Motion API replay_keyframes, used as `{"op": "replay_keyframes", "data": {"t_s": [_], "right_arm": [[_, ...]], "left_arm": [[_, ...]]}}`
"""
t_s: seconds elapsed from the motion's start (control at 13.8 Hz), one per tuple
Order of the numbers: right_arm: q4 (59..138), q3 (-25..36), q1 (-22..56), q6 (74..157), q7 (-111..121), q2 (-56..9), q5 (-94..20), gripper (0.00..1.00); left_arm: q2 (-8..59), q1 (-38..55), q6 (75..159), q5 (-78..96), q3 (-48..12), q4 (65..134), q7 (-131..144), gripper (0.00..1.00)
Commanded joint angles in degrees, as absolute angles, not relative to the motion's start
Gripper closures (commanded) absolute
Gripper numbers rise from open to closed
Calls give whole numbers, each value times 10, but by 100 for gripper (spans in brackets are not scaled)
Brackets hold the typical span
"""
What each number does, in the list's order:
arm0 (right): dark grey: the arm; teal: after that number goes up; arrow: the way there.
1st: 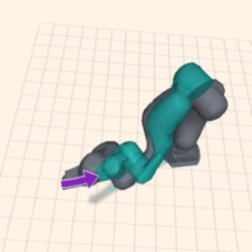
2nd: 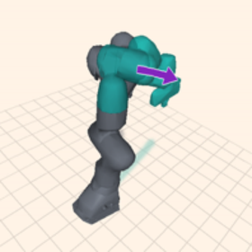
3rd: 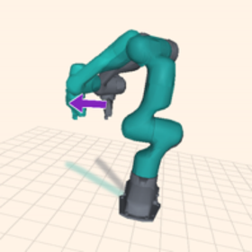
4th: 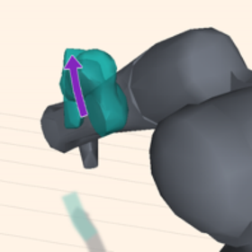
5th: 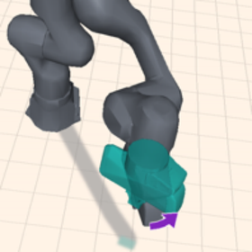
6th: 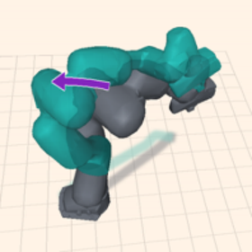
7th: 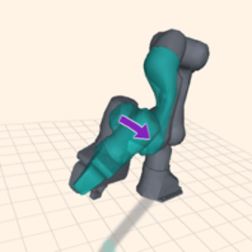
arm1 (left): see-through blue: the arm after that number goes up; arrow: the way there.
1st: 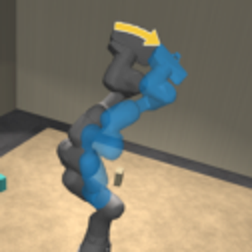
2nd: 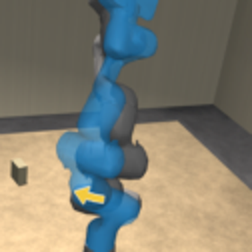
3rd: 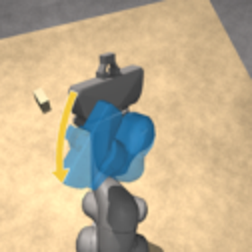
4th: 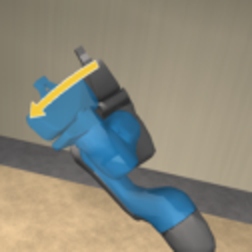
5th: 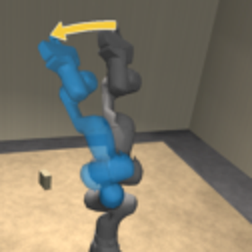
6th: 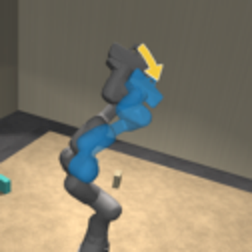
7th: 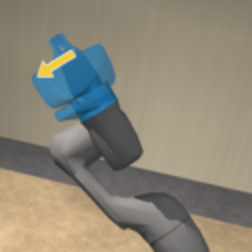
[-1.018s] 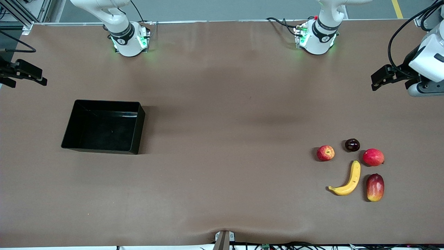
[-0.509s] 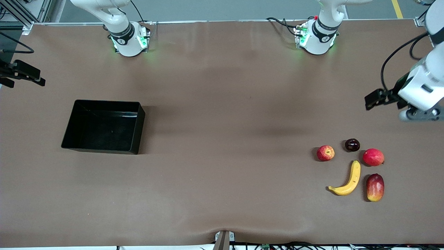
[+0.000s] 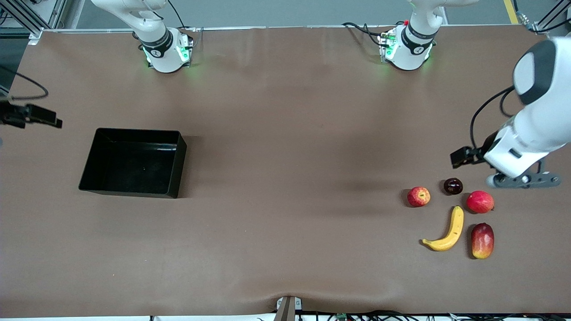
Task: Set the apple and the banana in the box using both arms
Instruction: 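Reach the left gripper to the red-yellow apple while the right gripper reaches the box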
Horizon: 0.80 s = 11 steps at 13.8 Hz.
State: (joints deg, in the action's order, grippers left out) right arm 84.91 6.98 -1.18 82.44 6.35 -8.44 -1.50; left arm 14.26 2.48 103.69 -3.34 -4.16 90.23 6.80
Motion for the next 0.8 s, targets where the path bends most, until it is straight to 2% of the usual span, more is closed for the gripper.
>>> {"op": "replay_keyframes", "data": {"t_s": [0.0, 0.36, 0.51, 0.73], "right_arm": [[824, 65, -45, 840, 69, -122, -18, 0], [846, 64, -84, 876, 80, -211, -25, 0], [895, 65, -89, 891, 80, -217, -25, 0], [940, 65, -98, 958, 92, -216, -8, 0]], "left_arm": [[154, 23, 1116, -23, -40, 957, 74, 0], [237, 21, 1197, -24, -41, 973, 75, 0], [264, 18, 1263, -23, -41, 997, 76, 0], [284, 18, 1341, -23, -41, 1043, 76, 0]]}}
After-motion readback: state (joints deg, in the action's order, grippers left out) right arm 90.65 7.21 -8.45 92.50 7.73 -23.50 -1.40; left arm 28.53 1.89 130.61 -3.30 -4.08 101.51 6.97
